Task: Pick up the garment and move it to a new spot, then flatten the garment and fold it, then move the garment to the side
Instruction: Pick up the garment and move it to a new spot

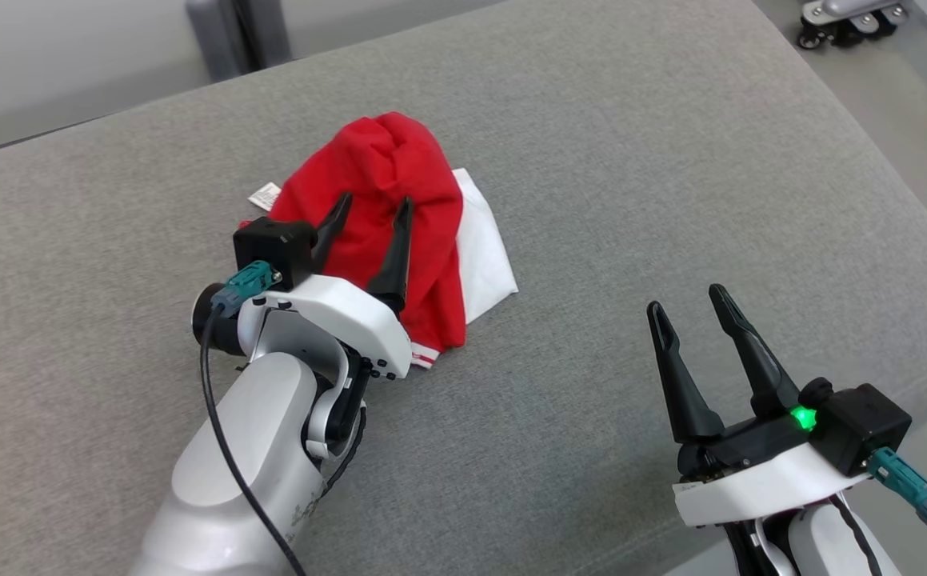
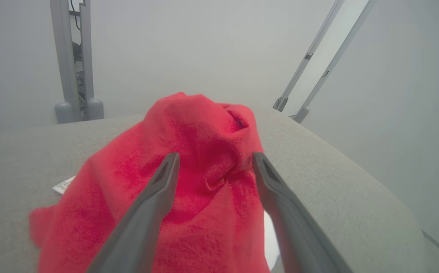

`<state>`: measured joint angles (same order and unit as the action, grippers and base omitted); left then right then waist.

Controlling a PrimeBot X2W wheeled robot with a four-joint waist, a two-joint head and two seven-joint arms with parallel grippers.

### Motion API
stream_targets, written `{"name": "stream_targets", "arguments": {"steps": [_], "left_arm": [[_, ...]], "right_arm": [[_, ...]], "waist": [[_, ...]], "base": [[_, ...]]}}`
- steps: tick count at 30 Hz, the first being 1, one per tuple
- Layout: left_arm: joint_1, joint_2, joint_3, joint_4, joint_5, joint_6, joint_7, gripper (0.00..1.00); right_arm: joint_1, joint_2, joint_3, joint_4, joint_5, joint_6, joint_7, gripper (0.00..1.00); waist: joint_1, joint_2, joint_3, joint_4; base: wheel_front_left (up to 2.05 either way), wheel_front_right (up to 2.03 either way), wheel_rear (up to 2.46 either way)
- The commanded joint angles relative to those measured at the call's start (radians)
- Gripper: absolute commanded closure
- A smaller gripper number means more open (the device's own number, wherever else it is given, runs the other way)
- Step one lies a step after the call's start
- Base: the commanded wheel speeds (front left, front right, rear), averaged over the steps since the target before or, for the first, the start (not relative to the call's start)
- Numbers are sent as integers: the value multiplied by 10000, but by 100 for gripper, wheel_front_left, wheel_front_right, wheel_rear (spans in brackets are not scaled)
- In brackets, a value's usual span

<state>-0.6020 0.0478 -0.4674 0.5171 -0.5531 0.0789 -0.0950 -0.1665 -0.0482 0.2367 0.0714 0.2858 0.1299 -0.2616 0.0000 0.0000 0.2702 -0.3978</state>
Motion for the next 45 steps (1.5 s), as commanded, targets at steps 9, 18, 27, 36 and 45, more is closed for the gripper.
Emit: {"name": "stream_targets", "arguments": {"steps": [9, 18, 27, 36, 45], "left_arm": [[1535, 757, 531, -1709, 327, 577, -1396, 0], [3337, 1043, 1380, -3331, 612, 820, -1703, 0], [5391, 702, 2475, -5184, 2577, 1143, -1707, 0], [7182, 379, 3060, -5401, 3941, 697, -1709, 0], [7643, 203, 3193, -5285, 4650, 168, -1710, 0]], "right_arm": [[500, -49, -222, 23, -338, 15, -55, 0], [836, -52, -183, 132, -638, 15, -55, 0], [1237, -54, -432, 163, -705, 15, -55, 0], [1977, -52, -598, 256, -721, 15, -55, 0], [2375, -50, -676, 421, -831, 15, -55, 0]], "waist": [[0, 0, -1021, 1450], [0, 0, -1571, 2729], [0, 0, -1948, 3692], [0, 0, -2625, 4057], [0, 0, -2888, 4173]], "base": [[0, 0, 0], [0, 0, 0], [0, 0, 0], [0, 0, 0], [0, 0, 0]]}}
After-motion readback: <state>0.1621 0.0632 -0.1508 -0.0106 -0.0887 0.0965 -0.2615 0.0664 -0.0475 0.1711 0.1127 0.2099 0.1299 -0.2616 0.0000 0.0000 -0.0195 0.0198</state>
